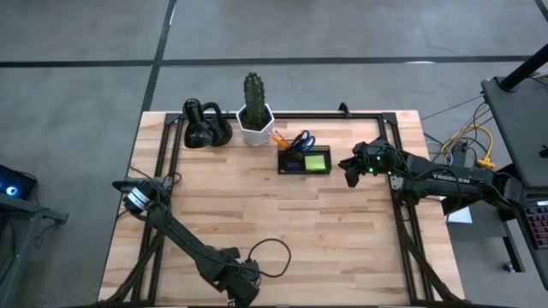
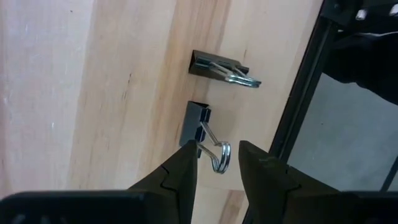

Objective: Pick and place office supplies into organizer
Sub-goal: Put the left binder clip into the bottom section of the desk organizer

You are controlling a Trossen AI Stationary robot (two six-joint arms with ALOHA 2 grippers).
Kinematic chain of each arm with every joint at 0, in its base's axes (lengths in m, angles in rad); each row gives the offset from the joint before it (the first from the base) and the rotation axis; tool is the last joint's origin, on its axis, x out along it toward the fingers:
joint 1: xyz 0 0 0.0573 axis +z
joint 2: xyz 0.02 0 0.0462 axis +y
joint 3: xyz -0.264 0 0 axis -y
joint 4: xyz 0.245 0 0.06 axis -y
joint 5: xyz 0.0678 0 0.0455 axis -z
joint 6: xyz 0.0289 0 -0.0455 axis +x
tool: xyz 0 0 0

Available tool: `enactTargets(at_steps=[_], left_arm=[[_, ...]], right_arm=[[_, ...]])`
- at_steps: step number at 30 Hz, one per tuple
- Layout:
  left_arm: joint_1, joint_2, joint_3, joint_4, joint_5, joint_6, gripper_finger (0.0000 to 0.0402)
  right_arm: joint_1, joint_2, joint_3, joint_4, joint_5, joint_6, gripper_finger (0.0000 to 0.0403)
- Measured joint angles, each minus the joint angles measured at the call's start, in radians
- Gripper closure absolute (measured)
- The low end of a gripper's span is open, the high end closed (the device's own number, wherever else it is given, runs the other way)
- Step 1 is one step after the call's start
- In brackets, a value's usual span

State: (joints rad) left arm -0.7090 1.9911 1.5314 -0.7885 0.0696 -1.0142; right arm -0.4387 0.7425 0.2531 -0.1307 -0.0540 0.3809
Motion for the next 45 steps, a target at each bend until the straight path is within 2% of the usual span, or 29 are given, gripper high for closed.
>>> enactTargets(at_steps=[13,27,39,45], left_arm=[[0.0,0.0,-0.005,-0.006,-0.021,0.004,0.0306],[0.001,0.0,-0.022,-0.006,0.002,0.007,0.0397],[0.002,-0.005,-0.03,-0.009,0.012,0.029,0.04],[0.002,-0.027,-0.031,-0.124,0.054,0.069,0.0401]], right_arm=[[0.0,0.0,0.0,0.0,0.001,0.001,0.0346],[0.0,0.0,0.0,0.001,0.002,0.004,0.0346],[0.0,0.0,0.0,0.001,0.003,0.004,0.0346],[0.0,0.0,0.0,0.001,0.005,0.004,0.0346]])
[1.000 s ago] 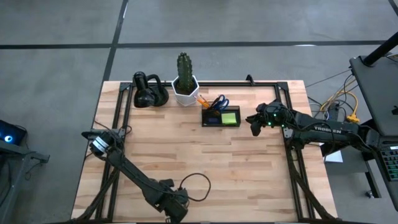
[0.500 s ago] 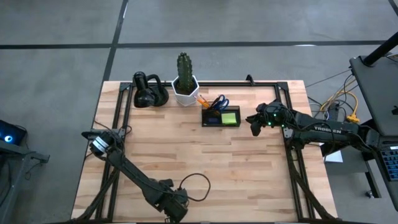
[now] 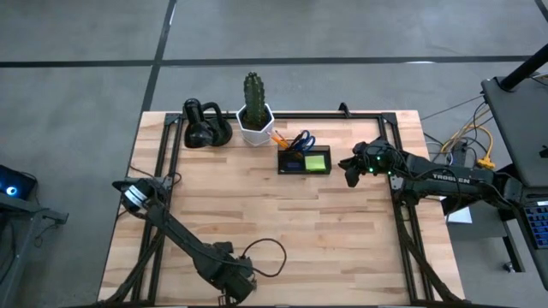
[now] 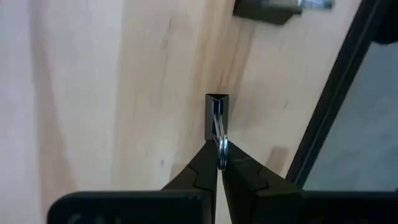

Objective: Pick and place office supplies into organizer
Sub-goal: Put the left binder clip into the bottom section of the desk organizer

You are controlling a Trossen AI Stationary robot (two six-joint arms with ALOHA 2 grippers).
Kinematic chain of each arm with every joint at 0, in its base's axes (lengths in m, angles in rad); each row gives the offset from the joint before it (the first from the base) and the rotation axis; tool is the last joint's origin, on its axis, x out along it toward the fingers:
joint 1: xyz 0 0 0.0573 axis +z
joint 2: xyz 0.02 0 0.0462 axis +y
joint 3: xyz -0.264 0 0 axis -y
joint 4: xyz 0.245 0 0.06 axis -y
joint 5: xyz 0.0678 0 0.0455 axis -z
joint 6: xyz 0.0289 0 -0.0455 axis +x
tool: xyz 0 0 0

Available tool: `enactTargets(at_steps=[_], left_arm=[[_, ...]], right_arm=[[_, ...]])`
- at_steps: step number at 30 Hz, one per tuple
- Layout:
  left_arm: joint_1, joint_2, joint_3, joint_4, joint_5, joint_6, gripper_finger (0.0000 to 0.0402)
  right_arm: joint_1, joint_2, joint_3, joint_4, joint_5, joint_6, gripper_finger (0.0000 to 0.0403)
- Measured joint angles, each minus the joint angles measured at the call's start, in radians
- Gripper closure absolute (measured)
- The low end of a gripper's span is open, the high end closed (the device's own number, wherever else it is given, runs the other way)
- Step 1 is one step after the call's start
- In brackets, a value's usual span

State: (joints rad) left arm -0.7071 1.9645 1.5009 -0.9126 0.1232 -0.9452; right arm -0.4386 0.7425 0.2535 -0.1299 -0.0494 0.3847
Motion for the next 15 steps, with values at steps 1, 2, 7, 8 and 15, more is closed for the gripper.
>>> enactTargets(at_steps=[1,2,7,8,15], left_arm=[[0.0,-0.008,0.0,-0.013,0.001,0.012,0.0401],[0.002,-0.02,-0.001,-0.021,0.0,0.019,0.0401],[0.038,-0.067,-0.003,-0.076,-0.007,0.063,0.0401],[0.048,-0.079,-0.003,-0.083,-0.015,0.075,0.0401],[0.166,-0.143,-0.003,-0.082,-0.082,0.194,0.0401]], right_arm=[[0.0,0.0,0.0,0.0,0.0,0.0,0.0346],[0.0,0.0,0.0,0.0,0.0,0.0,0.0346],[0.0,0.0,0.0,0.0,0.0,0.0,0.0346],[0.0,0.0,0.0,0.0,0.0,0.0,0.0346],[0.0,0.0,0.0,-0.001,-0.001,0.004,0.0346]])
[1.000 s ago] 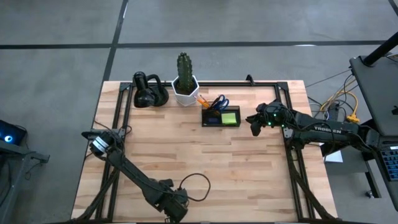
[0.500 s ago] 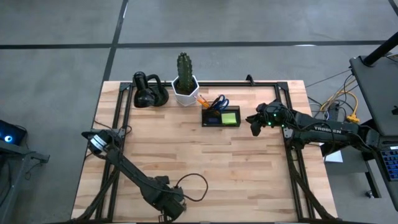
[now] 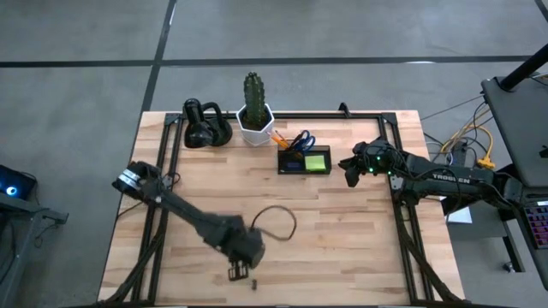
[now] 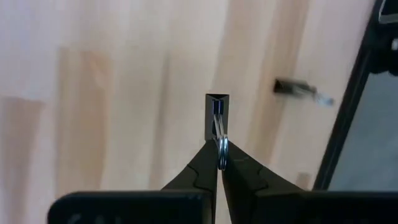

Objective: Pick and place office supplies into organizer
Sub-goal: Put the left binder clip into the bottom section of the desk organizer

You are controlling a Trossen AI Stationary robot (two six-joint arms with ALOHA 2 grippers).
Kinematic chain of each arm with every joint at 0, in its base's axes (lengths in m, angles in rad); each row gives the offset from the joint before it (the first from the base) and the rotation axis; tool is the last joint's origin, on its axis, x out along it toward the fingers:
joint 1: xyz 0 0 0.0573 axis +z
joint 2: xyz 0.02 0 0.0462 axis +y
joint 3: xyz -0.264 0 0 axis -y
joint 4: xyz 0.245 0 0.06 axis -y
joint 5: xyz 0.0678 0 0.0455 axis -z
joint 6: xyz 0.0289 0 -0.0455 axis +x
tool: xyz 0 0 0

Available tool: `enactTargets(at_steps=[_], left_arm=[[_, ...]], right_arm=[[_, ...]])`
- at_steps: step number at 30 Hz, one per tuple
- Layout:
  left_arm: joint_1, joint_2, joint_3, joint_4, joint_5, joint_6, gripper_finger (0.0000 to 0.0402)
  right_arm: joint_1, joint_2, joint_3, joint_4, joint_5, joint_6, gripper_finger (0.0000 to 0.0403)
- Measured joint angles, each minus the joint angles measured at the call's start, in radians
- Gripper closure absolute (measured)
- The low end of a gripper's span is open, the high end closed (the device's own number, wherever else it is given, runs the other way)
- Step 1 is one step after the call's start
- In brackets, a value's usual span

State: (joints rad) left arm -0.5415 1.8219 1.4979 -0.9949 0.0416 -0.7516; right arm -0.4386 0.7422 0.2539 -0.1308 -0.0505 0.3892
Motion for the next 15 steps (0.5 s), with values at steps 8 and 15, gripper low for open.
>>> enactTargets(at_steps=[8,15], left_arm=[[0.194,-0.038,0.002,-0.001,-0.017,0.193,0.0401],[0.37,-0.041,0.015,0.012,-0.016,0.399,0.0401]], right_arm=[[0.0,0.0,0.0,0.0,-0.009,0.003,0.0346],[0.0,0.0,0.0,0.001,-0.009,0.003,0.0346]])
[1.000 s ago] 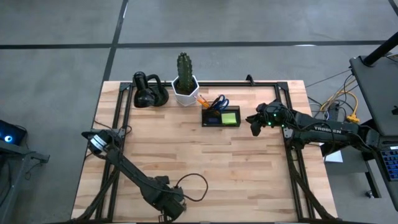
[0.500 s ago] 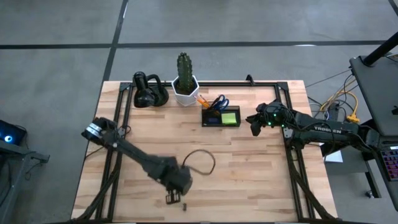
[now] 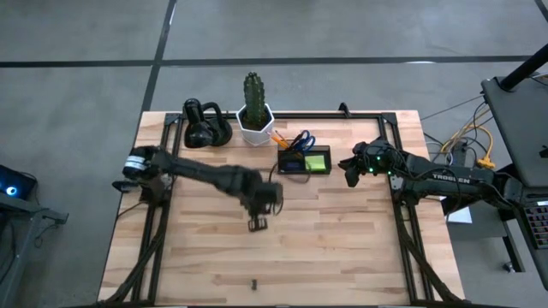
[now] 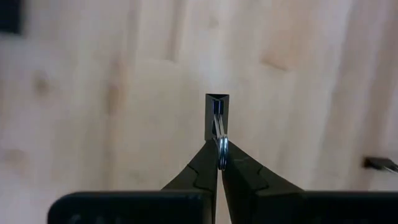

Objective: Pick and place office supplies into organizer
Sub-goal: Put the left binder clip into the bottom section of the desk organizer

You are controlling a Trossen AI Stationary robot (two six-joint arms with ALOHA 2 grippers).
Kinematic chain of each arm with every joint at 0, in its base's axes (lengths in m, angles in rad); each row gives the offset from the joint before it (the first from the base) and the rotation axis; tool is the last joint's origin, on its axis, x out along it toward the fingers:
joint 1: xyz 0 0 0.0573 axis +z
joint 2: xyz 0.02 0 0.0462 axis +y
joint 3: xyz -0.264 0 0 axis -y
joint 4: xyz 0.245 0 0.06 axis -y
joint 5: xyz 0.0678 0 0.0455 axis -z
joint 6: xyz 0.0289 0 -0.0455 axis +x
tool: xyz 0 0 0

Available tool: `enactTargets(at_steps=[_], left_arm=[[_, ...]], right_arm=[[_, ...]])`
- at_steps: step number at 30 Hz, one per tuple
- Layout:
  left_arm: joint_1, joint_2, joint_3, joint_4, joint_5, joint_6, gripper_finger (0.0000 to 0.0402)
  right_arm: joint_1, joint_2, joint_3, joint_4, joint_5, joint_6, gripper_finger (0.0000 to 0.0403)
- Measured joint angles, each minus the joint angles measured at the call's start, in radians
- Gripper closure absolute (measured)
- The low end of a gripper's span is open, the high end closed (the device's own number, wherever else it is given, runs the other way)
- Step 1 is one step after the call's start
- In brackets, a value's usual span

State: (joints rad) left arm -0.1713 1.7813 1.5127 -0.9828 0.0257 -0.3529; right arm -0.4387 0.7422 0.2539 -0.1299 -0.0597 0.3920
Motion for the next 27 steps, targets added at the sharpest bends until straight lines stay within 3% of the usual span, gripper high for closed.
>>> enactTargets(at_steps=[13,22,27], left_arm=[[0.27,0.0,0.041,0.14,-0.036,0.235,0.0402],[0.354,0.017,0.042,0.288,-0.055,0.323,0.0402],[0.369,0.063,0.045,0.293,-0.061,0.405,0.0402]], right_arm=[[0.0,0.0,0.0,0.0,0.0,0.0,0.0346],[0.0,0.0,0.0,0.0,0.007,-0.003,0.0346],[0.0,0.0,0.0,0.002,0.011,-0.002,0.0346]])
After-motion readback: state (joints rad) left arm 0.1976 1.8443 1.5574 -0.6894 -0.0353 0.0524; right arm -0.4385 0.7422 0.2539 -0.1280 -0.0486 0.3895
